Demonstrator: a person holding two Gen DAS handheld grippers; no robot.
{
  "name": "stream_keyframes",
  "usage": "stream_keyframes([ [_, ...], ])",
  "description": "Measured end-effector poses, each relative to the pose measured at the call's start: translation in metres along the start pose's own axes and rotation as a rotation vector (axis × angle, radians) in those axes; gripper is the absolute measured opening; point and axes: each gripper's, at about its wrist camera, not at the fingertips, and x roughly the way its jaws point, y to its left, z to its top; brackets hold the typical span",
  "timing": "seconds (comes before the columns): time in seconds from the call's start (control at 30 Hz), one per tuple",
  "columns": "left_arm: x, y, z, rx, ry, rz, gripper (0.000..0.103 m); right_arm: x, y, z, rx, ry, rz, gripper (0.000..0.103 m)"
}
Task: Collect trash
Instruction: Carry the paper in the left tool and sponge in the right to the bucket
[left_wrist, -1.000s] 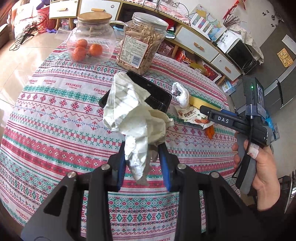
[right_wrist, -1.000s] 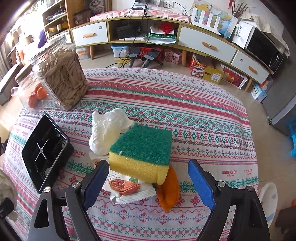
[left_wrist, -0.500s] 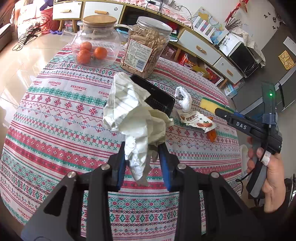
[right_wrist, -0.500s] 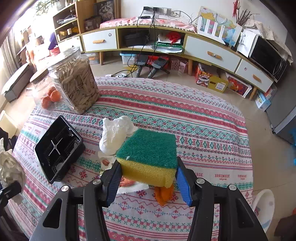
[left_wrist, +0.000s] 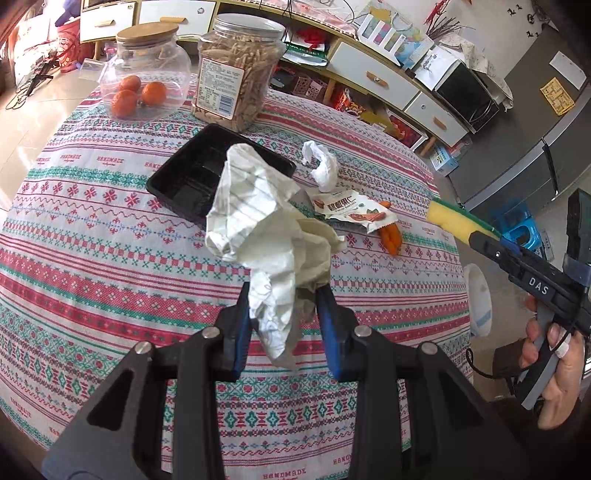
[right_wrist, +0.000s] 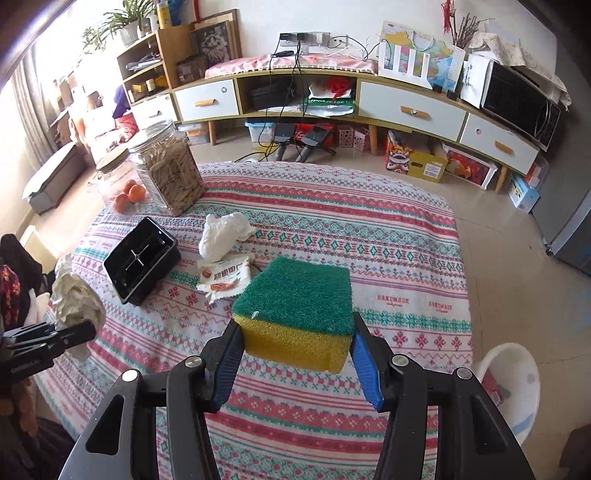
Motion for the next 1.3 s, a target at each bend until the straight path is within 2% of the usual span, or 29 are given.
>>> stream_keyframes([
  [0.23,0.01,-0.03,-0.009,0.041,0.01,-0.007,0.035,-0.028,-0.04,-0.035,0.015,-0.003,0.003,0.056],
  [0.47,0.024,-0.057,-0.018,0.078,0.019,0.018,0.035,-0.039,-0.084,-0.062,0.077,-0.013,0.019,0.056],
  [0.73,0.043,-0.087,-0.031,0.114,0.056,0.028,0.035,-0.045,-0.138,-0.092,0.194,-0.009,0.075,0.056],
  [0.9,0.054,-0.117,-0.032,0.176,0.084,0.025,0.035,-0.055,-0.178,-0.112,0.276,-0.009,0.054,0.056],
  [1.07,0.063,-0.159,-0.034,0.224,0.096,-0.023,0.035,-0.071,-0.224,-0.135,0.378,-0.023,0.02,0.056],
  [1.3,0.093,-0.234,-0.048,0.307,0.155,-0.106,0.035,-0.085,-0.277,-0.165,0.505,-0.018,-0.046,0.056],
])
